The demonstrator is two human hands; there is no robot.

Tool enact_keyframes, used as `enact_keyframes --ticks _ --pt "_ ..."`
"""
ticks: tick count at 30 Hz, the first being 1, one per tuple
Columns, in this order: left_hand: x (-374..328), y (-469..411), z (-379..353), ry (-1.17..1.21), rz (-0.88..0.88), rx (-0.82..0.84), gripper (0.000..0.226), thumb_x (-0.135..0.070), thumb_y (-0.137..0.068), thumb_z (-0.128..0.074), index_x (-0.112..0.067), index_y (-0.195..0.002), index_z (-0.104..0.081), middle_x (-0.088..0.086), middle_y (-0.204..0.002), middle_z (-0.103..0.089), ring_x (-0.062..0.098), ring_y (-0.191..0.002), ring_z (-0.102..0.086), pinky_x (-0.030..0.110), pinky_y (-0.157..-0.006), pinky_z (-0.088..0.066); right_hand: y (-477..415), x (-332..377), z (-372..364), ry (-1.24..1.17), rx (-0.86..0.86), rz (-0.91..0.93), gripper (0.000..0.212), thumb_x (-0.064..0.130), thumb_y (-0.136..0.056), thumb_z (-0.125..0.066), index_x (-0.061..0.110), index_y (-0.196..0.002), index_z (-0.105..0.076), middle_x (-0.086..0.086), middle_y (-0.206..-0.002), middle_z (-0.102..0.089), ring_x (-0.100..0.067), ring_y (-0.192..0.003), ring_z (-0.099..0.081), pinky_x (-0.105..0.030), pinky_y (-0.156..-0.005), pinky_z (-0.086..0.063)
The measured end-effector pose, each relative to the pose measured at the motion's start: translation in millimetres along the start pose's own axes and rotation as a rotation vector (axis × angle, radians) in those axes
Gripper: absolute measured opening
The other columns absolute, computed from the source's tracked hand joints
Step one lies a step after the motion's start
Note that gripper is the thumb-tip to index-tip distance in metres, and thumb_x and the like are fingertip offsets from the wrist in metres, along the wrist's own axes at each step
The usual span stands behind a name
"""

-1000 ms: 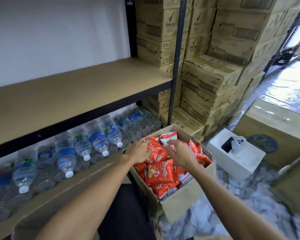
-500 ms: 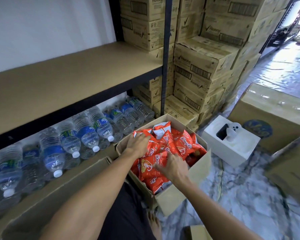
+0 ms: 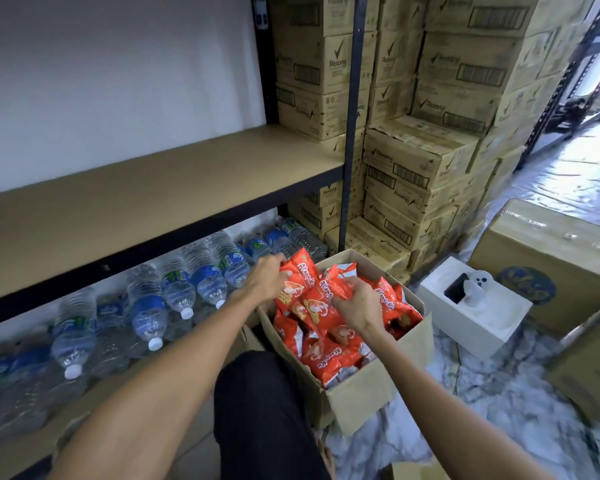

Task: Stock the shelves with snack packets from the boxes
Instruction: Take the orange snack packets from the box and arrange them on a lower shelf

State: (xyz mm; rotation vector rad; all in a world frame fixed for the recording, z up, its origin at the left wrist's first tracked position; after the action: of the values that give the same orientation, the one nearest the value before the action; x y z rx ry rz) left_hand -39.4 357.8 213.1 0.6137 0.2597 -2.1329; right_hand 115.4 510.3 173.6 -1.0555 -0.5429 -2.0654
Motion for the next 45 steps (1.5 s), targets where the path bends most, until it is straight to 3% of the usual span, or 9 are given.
enact_keyframes --ticks 4,11,15,21,25,28,31,38,45 --pt "2.5 27.1 52.8 0.049 -0.017 -0.128 0.023 -0.023 -0.099 -0.058 -0.009 -0.117 -0.060 0.014 -0.108 -0.069 0.025 -0.092 -0.066 0.035 -0.079 -0.054 8.7 48.8 23.4 -0.161 -0.005 0.080 0.039 0.017 -0.086 -0.077 0.017 -0.123 -0.063 0.009 -0.092 -0.070 -0.003 -0.067 -0.071 -0.021 -0.060 -0.058" --pt "8.7 73.8 138.6 0.155 -0.030 -0.352 0.031 -0.026 -0.100 -0.057 -0.010 -0.126 -0.056 0.011 -0.115 -0.068 0.024 -0.099 -0.067 0.033 -0.082 -0.053 21.8 135.7 34.5 -0.252 0.042 0.235 0.050 0.027 -0.087 -0.076 0.028 -0.132 -0.053 0.003 -0.118 -0.062 -0.010 -0.089 -0.069 -0.030 -0.065 -0.061" --pt "24.5 104.3 187.9 0.253 -0.051 -0.475 0.037 -0.031 -0.102 -0.052 -0.009 -0.131 -0.051 0.008 -0.118 -0.065 0.015 -0.095 -0.066 0.032 -0.076 -0.059 27.4 197.4 24.2 -0.246 0.037 0.356 0.052 0.028 -0.086 -0.077 0.023 -0.132 -0.053 0.001 -0.120 -0.060 -0.002 -0.088 -0.061 -0.014 -0.061 -0.048" --pt "71.8 156.3 250.3 0.254 0.054 -0.758 0.030 -0.025 -0.103 -0.053 -0.004 -0.123 -0.056 0.003 -0.101 -0.065 0.008 -0.077 -0.059 0.024 -0.069 -0.050 34.5 292.0 -30.0 -0.291 0.157 0.518 0.052 0.021 -0.087 -0.077 0.018 -0.132 -0.052 -0.001 -0.123 -0.060 -0.010 -0.095 -0.062 -0.011 -0.058 -0.049" --pt "119.0 190.0 278.8 0.292 0.135 -0.869 0.029 -0.025 -0.103 -0.052 -0.009 -0.127 -0.051 0.004 -0.112 -0.065 0.015 -0.090 -0.061 0.037 -0.085 -0.054 42.3 343.5 -86.4 -0.287 0.251 0.577 0.048 0.016 -0.087 -0.077 0.016 -0.130 -0.055 0.001 -0.116 -0.062 -0.010 -0.092 -0.063 -0.011 -0.064 -0.049" --pt "153.7 212.6 295.7 0.270 0.201 -0.904 0.030 -0.022 -0.104 -0.049 -0.012 -0.131 -0.050 0.005 -0.117 -0.066 0.015 -0.092 -0.062 0.031 -0.082 -0.051 46.1 364.8 -135.2 -0.280 0.320 0.572 0.045 0.018 -0.086 -0.077 0.017 -0.127 -0.057 0.001 -0.113 -0.063 -0.011 -0.091 -0.064 -0.017 -0.068 -0.052" --pt "193.0 233.6 309.6 0.253 0.302 -0.938 0.032 -0.022 -0.104 -0.049 -0.010 -0.134 -0.051 0.006 -0.119 -0.066 0.016 -0.098 -0.061 0.024 -0.081 -0.044 53.0 384.4 -190.1 -0.258 0.418 0.581 0.045 0.022 -0.085 -0.078 0.019 -0.127 -0.059 -0.003 -0.119 -0.067 -0.018 -0.100 -0.066 -0.035 -0.085 -0.058" --pt "268.7 256.2 323.3 0.295 0.501 -0.959 0.037 -0.030 -0.103 -0.050 -0.014 -0.137 -0.049 0.010 -0.130 -0.062 0.028 -0.120 -0.057 0.039 -0.103 -0.046 65.2 428.0 -284.2 -0.187 0.521 0.576 0.063 0.025 -0.087 -0.077 0.016 -0.142 -0.048 -0.010 -0.131 -0.063 -0.025 -0.110 -0.066 -0.046 -0.096 -0.055" --pt "296.5 254.4 330.0 0.158 0.617 -0.701 0.085 -0.055 -0.088 -0.064 -0.017 -0.154 -0.026 0.013 -0.150 -0.033 0.032 -0.137 -0.040 0.045 -0.112 -0.036 65.6 445.4 -322.5 -0.099 0.418 0.543 0.055 0.033 -0.090 -0.072 0.008 -0.136 -0.053 -0.011 -0.129 -0.064 -0.029 -0.116 -0.062 -0.043 -0.099 -0.050"
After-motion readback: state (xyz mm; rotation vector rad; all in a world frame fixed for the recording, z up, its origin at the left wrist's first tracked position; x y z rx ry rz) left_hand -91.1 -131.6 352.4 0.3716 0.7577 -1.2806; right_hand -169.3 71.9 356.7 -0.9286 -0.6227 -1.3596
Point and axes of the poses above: each hand's wrist, its own y-axis away from the middle knuckle, its own z-axis out of the back of the hand, x = y × z, the point moved 2 cm from there along -y, towards the middle knuckle
